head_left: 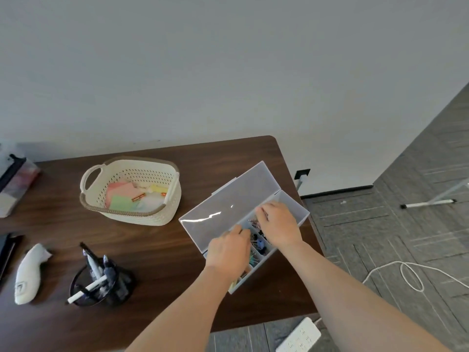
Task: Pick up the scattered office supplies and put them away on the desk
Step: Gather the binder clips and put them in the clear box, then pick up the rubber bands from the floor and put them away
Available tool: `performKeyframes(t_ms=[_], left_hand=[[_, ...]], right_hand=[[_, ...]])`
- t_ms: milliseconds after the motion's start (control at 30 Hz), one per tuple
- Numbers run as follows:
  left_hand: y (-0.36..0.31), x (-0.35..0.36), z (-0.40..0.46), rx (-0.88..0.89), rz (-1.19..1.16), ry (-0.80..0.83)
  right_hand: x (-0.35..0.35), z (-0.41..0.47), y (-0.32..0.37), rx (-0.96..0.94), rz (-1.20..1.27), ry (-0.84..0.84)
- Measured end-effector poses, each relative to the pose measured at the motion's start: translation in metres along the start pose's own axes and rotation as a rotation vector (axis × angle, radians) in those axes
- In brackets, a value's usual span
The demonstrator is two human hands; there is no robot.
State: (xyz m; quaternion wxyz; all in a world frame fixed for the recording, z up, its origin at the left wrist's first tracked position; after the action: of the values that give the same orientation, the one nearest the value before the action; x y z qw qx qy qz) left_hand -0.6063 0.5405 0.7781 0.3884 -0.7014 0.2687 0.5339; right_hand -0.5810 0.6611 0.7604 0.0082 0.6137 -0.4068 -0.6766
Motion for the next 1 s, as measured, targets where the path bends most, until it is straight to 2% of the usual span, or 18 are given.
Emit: performKeyframes(t_ms=[167,333,467,567,667,800,1000], left_hand=[[-0.019,-0.017,-0.007,0.098,0.043,-0.015],[-0.075,-0.014,-0.028,0.374,0.043,0.001],[-0.144,0.0,-0.068,0.675,0.066,0.038],[-0.195,0.029,-0.126,0.903,0.114,0.123],[-0.225,0.058,-0.176,1.037,0.119,0.185],[-0.276,0.128,-0.286,1.257,0.199,0.353],[-0.285,0.247,-0.461,1.51,0.332,0.589]], right_hand=[[-0.038,-0.036,-0.005,0.059,-0.022,-0.156],[-0.073,-0.121,-0.02,0.129,-0.171,-0.279],[-0.088,-0.222,-0.05,0.337,-0.184,-0.375],[-0.084,-0.323,-0.069,0.555,-0.173,-0.456],[-0.062,-0.398,-0.075,0.691,-0.138,-0.468],[-0.016,-0.539,-0.085,0.959,-0.076,-0.564],[0.114,-0.724,-0.084,1.32,0.111,-0.629]])
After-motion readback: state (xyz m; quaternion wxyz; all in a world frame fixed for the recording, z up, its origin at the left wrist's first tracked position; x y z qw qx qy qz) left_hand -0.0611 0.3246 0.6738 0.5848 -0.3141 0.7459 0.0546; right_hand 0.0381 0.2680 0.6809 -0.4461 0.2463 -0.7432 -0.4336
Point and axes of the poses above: each hand's wrist, its own z-axis towards the middle knuckle, its own x-axis out of the palm, y = z × x, the point moved 10 cm from there along z, towards the middle knuckle, and after that the axes turned 4 degrees about y, right-handed, at the moved point
